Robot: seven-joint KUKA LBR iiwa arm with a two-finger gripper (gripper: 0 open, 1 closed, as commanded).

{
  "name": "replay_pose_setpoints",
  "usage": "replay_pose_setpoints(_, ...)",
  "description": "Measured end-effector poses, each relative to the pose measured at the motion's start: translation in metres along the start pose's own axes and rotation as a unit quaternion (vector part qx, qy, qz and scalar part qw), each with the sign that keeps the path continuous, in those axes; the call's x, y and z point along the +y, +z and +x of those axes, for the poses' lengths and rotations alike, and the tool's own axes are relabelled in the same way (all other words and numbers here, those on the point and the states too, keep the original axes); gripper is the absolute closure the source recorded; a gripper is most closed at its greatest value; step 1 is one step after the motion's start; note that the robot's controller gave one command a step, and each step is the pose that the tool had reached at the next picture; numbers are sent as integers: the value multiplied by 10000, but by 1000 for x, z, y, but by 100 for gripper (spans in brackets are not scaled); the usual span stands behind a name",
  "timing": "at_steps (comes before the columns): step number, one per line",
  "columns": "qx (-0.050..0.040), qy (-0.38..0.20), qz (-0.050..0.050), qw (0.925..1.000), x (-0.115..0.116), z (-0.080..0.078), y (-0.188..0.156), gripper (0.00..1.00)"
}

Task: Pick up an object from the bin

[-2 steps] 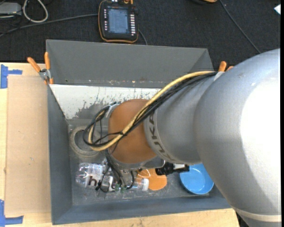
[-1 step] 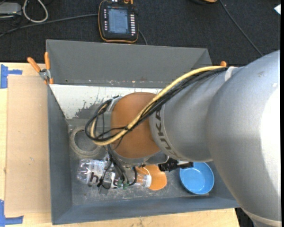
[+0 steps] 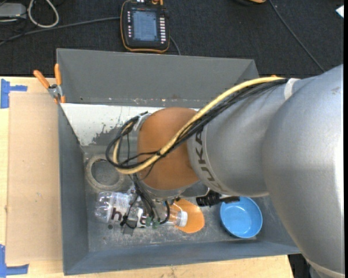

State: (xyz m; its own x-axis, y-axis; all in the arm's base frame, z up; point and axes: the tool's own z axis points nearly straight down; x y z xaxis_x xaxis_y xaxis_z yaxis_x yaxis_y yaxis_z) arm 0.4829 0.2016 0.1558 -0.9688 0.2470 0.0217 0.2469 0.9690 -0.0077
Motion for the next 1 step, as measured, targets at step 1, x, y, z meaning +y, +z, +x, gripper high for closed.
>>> replay_pose_setpoints(1,7,-2,2,10000,0,0,-14,100)
